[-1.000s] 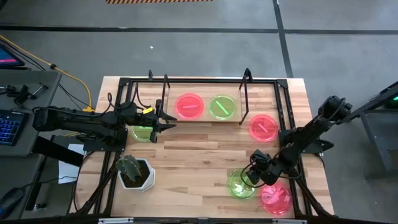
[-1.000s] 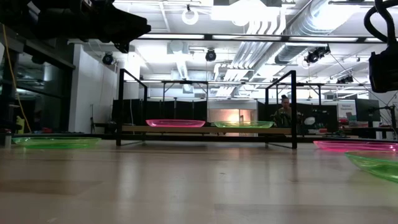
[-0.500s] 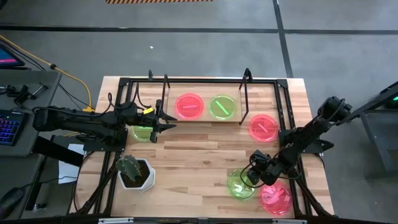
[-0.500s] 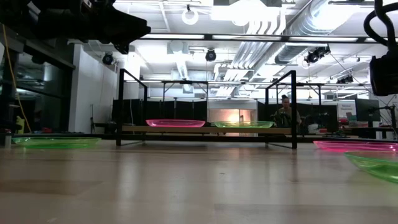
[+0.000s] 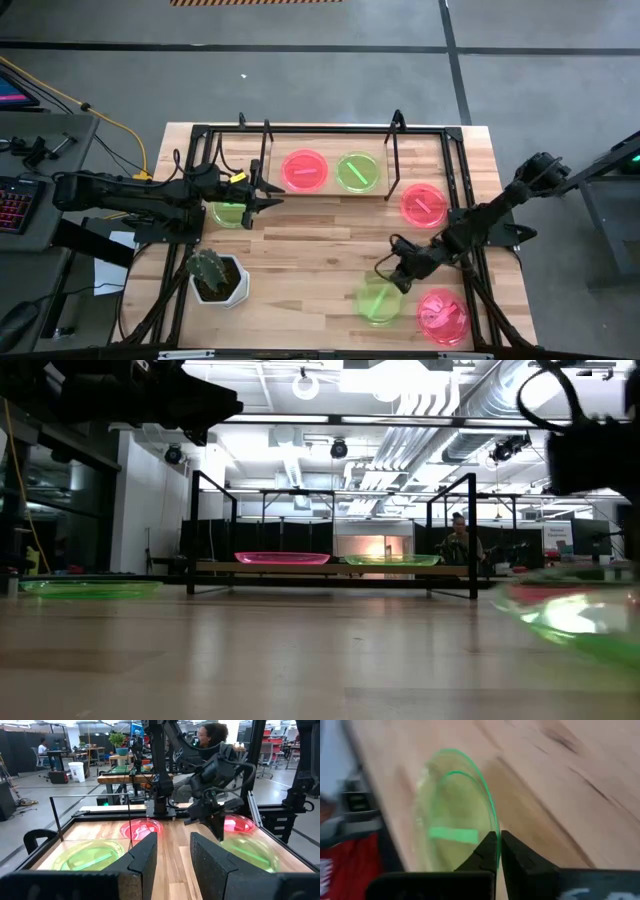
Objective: Place and stack plates onto a shelf
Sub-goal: Stack the bottom green plate on top of the other green plate on the shelf
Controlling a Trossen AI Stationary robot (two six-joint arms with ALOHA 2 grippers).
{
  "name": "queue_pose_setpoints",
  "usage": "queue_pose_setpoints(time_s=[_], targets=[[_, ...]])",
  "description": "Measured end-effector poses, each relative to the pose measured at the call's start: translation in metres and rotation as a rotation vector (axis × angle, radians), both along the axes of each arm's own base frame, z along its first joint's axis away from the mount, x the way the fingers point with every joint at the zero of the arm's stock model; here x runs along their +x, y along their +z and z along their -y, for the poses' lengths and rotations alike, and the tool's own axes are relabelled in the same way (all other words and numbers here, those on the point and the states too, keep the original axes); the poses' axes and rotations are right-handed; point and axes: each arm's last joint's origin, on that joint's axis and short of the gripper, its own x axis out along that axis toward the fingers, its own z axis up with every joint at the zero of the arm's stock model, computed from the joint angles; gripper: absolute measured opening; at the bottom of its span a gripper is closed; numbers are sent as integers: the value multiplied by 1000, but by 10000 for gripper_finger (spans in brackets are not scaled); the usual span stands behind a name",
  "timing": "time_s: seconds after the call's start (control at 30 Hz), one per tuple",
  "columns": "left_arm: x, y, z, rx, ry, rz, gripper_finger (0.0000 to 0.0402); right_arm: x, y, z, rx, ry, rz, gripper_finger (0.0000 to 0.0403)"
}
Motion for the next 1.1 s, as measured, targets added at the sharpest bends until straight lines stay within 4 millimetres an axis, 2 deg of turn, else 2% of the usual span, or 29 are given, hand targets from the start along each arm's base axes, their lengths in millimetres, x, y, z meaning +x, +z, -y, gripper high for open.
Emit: queue_pose_setpoints(time_s=[0.17, 0.37, 0.5, 0.7, 0.9, 1.1], targets=[[0, 0, 0, 0, 1, 2, 105, 18, 10, 11, 37, 80, 137, 0], [0, 0, 0, 0, 1, 1, 105, 40, 24, 36, -29, 56, 349, 0], [0, 0, 0, 0, 1, 1, 105, 53, 32, 62, -151, -130, 474, 0], [0, 0, 0, 3, 1, -3, 105, 63, 50, 95, -265, -424, 567, 0], [0, -1, 0, -1, 1, -10, 105, 59, 87, 122, -390, -537, 588, 0], [0, -1, 0, -2, 1, -15, 105, 40, 130, 142, -603, -641, 392, 0]])
